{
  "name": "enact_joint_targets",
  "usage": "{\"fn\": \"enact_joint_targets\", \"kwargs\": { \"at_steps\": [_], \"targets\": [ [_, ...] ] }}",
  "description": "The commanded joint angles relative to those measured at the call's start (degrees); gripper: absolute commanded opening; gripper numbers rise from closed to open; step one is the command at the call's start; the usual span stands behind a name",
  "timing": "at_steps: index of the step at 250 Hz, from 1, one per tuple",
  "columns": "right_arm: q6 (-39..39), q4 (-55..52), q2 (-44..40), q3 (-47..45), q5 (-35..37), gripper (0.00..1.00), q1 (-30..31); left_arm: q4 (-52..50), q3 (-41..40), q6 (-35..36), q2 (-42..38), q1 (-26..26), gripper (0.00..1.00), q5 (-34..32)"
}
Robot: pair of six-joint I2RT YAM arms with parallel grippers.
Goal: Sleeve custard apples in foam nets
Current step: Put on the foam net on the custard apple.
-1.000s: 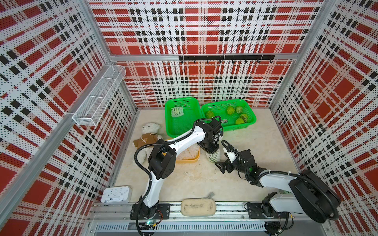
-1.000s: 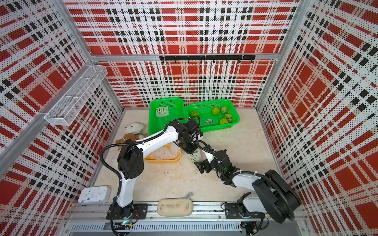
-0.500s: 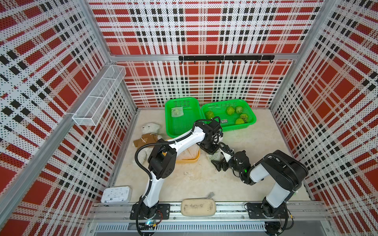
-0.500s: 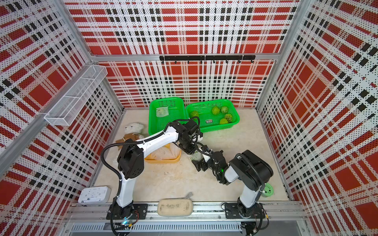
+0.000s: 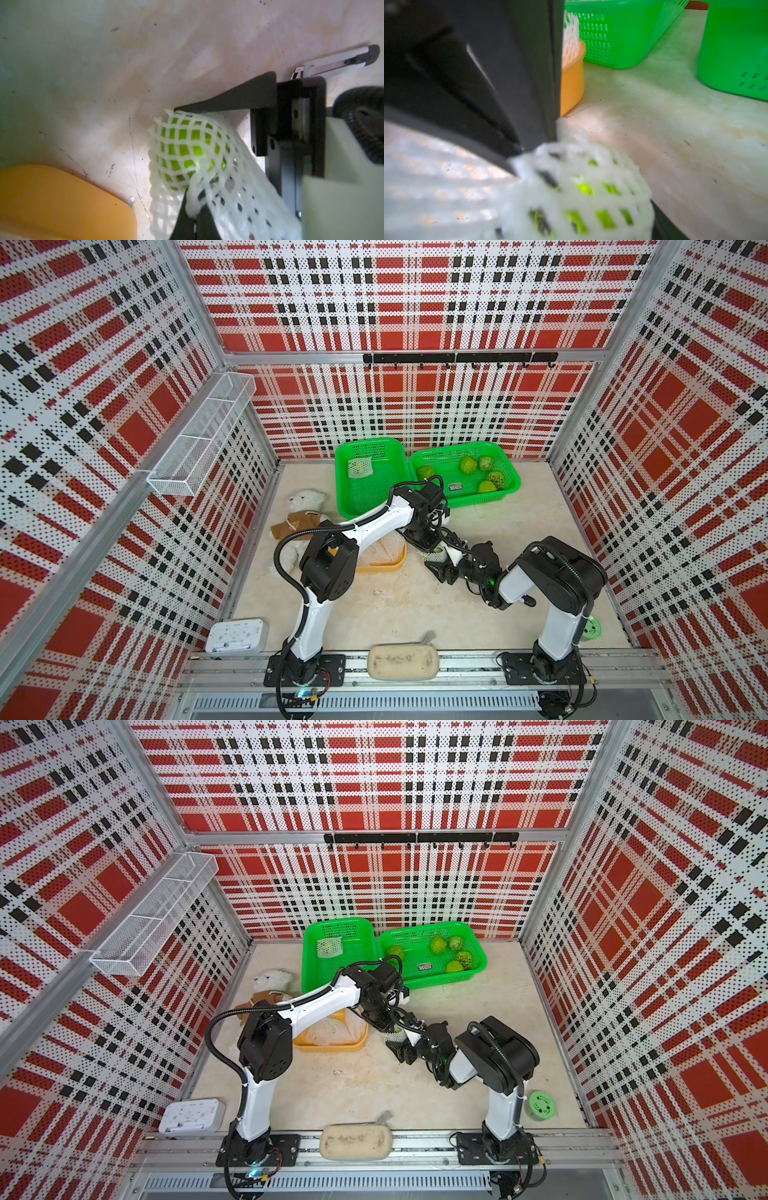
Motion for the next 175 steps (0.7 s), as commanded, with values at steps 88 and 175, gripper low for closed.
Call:
{"fn": "enact_joint_targets", "kwargs": {
  "at_steps": [88,175],
  "targets": [
    [-1.5,-1.8,-0.3,0.2,-2.5,0.56,0.3,2.0,1.7,-1.5,-4.0,2.7,0.47,3.0],
    [1.4,-7.6,-5.6,-2.2,2.4,0.54,0.3,8.3,-3.2,-3.6,-13.8,8.0,0.99,5.5]
  ]
}}
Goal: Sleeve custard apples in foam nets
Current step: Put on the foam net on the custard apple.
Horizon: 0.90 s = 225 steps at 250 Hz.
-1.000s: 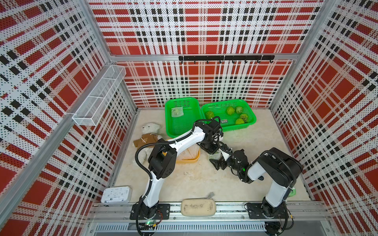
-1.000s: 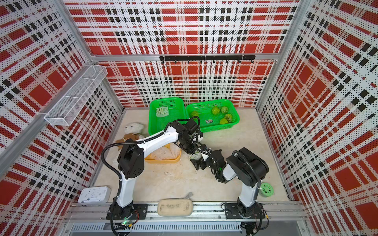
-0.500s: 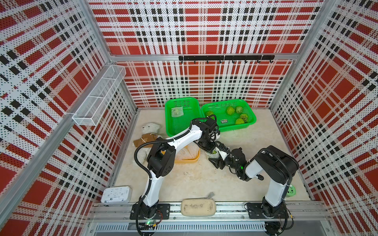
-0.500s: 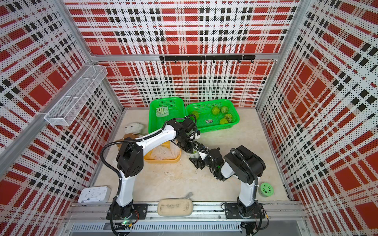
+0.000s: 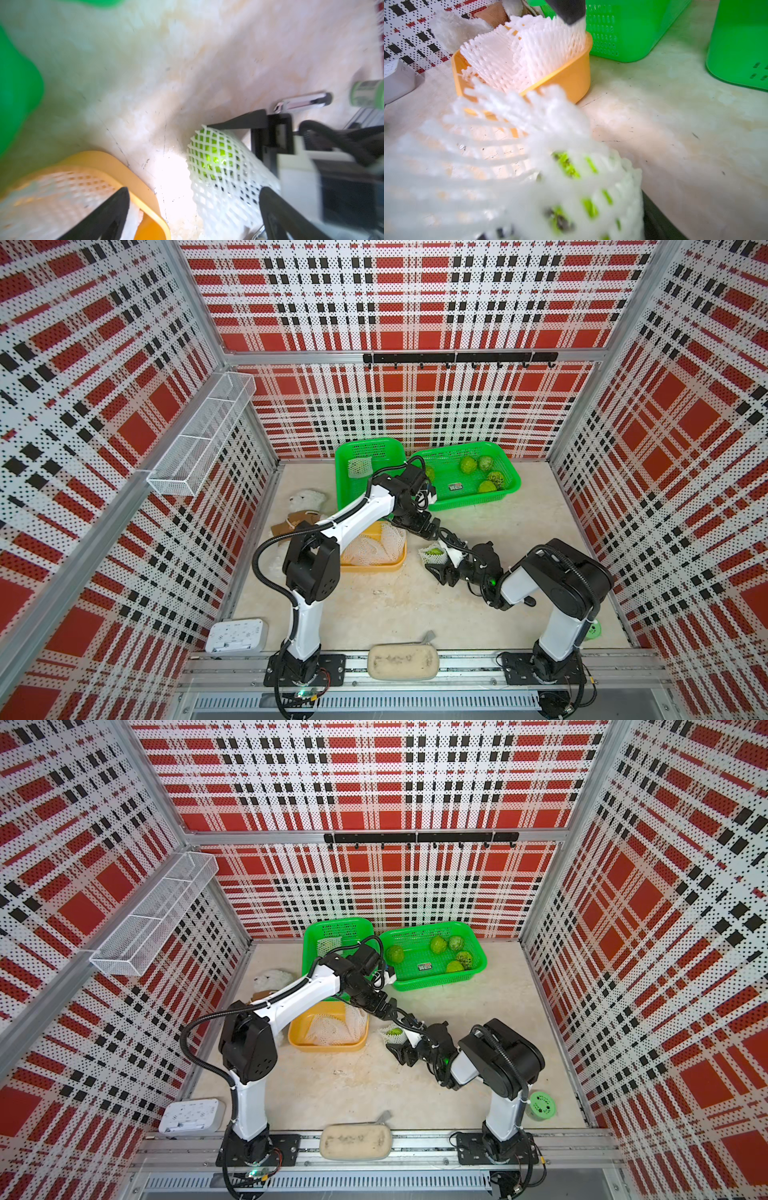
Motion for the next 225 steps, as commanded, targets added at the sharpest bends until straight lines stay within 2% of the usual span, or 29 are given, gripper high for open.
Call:
{"fn": "enact_joint_targets", "kwargs": {
  "at_steps": [1,35,75,106,158,225],
  "targets": [
    [1.0,-3.4,-2.4,-1.1,2.5,0.54,0.2,4.7,-2.9,-1.5,-6.6,2.1,0.99,3.0],
    [0.8,-5.5,-3.3,-0.9,3.1,0.64,0.2,8.0,-8.1,-2.3,-13.0,5.4,0.99,4.9],
    [0.7,-3.6,-3.7,-1.7,2.0,0.89,0.3,10.9,-14.8,-2.7,-19.2,8.6,0.99,7.0],
    [0.4,-3.5,-5.4,-1.8,1.9,0.98,0.3,12.0,-18.5,-2.9,-22.0,9.8,0.99,7.5],
    [-1.0,-9.0,-9.8,-1.2,4.0,1.0,0.3,13.3,-21.7,-3.1,-24.0,10.7,0.99,8.2],
    [-2.5,-14.5,-13.3,0.9,4.2,1.0,0.3,13.9,-22.0,-3.2,-23.6,11.0,0.99,8.5]
  ]
}}
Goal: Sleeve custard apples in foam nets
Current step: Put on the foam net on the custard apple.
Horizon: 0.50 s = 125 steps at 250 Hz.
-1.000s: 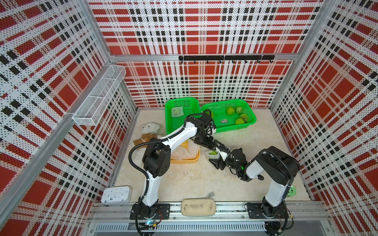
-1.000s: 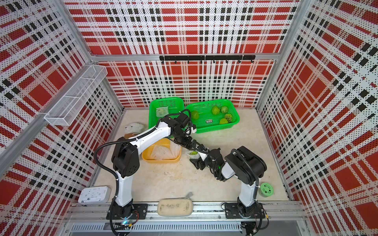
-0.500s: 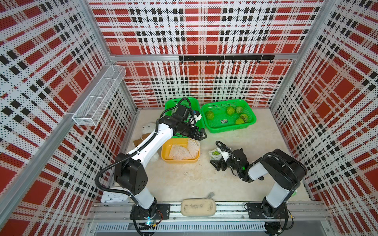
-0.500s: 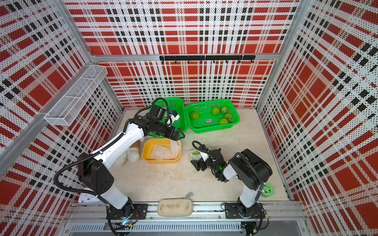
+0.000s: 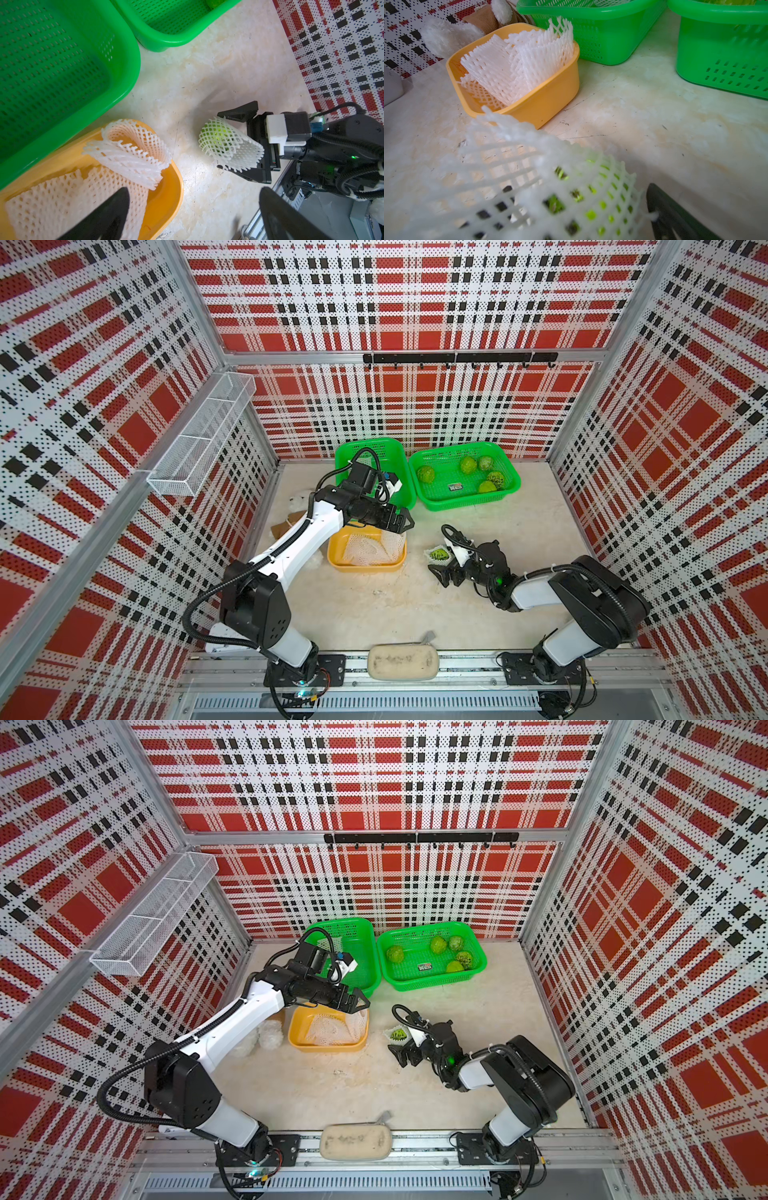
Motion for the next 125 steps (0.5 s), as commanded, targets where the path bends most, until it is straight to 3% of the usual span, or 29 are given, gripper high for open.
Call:
{"fn": "enact_joint_targets", "kwargs": {
  "at_steps": [1,33,86,125],
  "targets": [
    [-2.0,-2.2,-1.0,2.1,0.6,1.0,0.3,1.5,-0.4,-0.4,-1.3,0.4,0.99,1.2],
    [-3.1,-3.1,1.1,3.9,1.8,0.99,0.2,2.0,-0.8,-0.7,-1.6,0.5,0.99,1.1],
    [-3.5,-2.5,5.9,5.5,3.0,0.83,0.2,2.0,-1.5,-0.7,-2.2,0.9,0.99,1.3],
    [-3.4,-0.9,7.8,5.0,2.5,0.82,0.2,2.1,-1.8,-0.6,-2.5,1.1,1.0,1.5]
  ]
}}
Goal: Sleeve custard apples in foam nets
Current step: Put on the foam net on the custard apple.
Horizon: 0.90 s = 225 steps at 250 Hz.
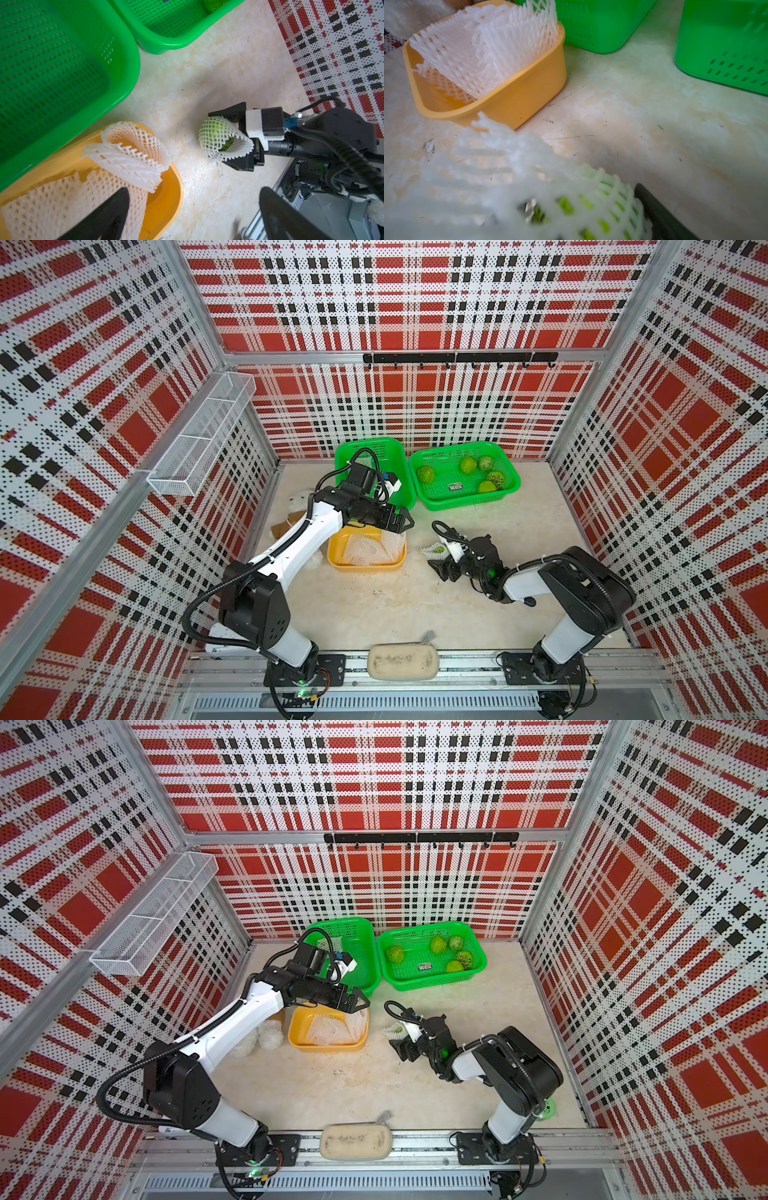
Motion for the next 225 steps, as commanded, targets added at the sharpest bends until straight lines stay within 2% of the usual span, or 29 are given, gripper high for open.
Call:
{"fn": "enact_joint_targets", "kwargs": {
  "at_steps": [1,24,98,172,194,225],
  "targets": [
    [-0.8,2.9,1.7,0.0,0.1,0.82,0.3,0.9,-0.4,-0.4,-2.0,0.6,1.0,0.9],
    [-0.6,4.2,3.0,-0.2,0.2,0.86,0.2,1.1,-0.5,-0.5,-1.9,0.6,0.99,1.0],
    [0.1,3.1,5.8,1.1,1.5,0.87,0.2,1.9,-1.5,-0.7,-2.3,0.5,0.99,1.9],
    [1.8,-4.4,1.0,2.0,0.2,0.61,0.2,5.7,-3.2,1.5,-3.7,-1.7,0.99,3.8],
    [2.9,-11.4,-1.7,4.0,-2.9,0.59,0.0,8.5,-4.7,2.7,-5.0,-3.0,0.99,4.3],
    [5.3,-28.0,-6.6,9.8,-11.1,0.54,-0.8,11.5,-6.8,5.9,-7.5,-5.5,0.99,5.3]
  ]
}}
